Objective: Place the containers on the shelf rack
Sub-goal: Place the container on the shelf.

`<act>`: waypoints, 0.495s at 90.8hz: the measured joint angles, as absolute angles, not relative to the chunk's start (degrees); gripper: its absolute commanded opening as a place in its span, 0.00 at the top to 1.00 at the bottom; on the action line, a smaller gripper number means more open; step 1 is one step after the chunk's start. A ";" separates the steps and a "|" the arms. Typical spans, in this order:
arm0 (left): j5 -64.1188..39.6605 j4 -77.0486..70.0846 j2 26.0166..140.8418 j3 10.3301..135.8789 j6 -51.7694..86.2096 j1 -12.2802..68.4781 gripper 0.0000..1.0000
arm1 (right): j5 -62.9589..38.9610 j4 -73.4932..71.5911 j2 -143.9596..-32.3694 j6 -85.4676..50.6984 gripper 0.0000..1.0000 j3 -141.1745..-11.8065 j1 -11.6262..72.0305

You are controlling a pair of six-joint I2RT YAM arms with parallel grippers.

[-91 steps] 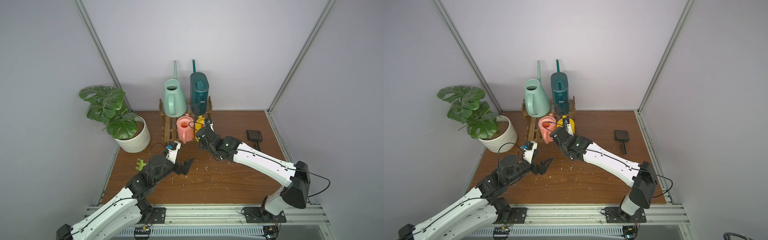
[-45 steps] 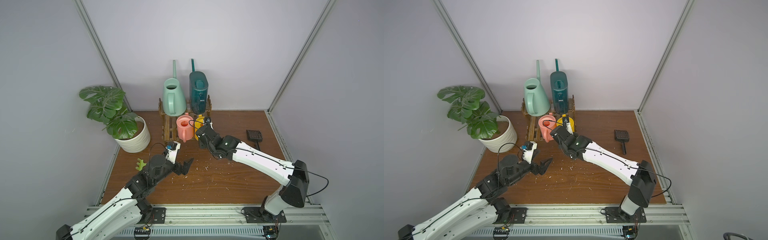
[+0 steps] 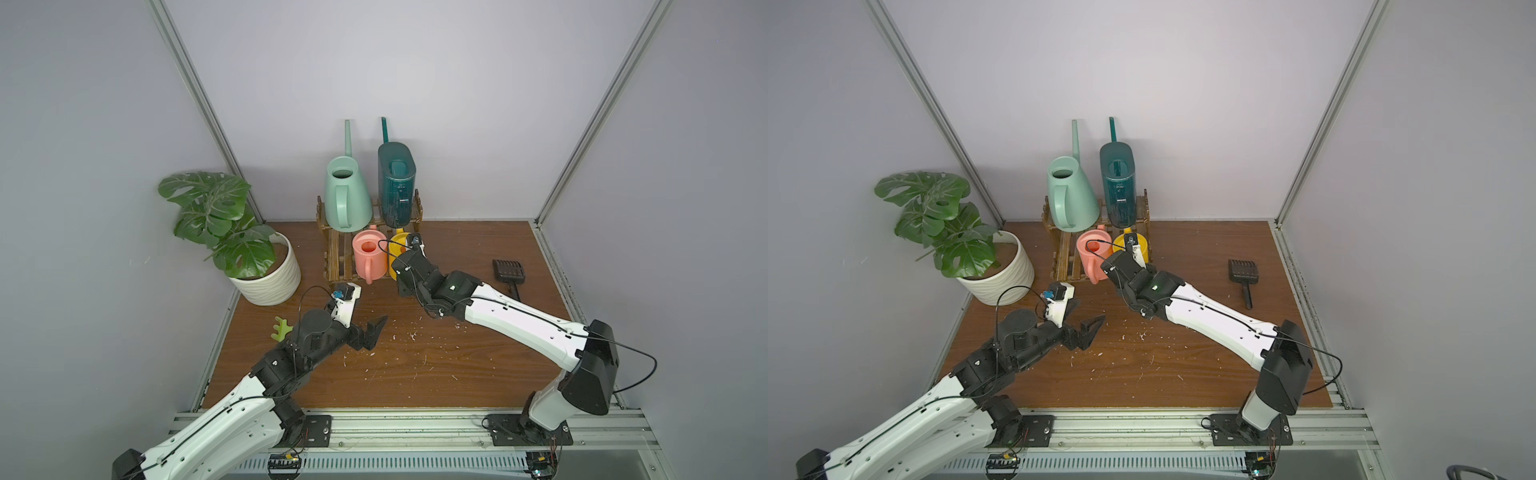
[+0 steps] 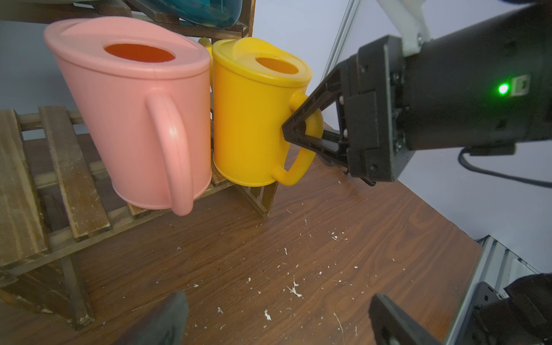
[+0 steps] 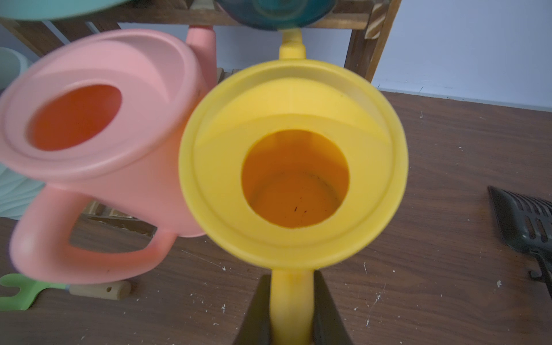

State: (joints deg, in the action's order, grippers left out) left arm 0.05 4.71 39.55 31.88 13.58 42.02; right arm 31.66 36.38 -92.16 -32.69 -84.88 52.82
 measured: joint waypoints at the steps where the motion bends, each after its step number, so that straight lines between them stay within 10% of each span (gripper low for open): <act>1: 0.05 4.71 39.55 31.88 13.58 42.02 0.03 | 31.64 36.36 -92.14 -32.62 1.00 -84.82 52.80; 45: 0.03 4.71 39.59 31.88 13.61 42.02 0.03 | 29.91 35.46 -91.07 -30.94 0.95 -83.50 51.72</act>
State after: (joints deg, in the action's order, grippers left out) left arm 0.03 4.71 39.59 31.88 13.61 42.02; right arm 29.91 35.46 -91.07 -30.94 -83.50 51.72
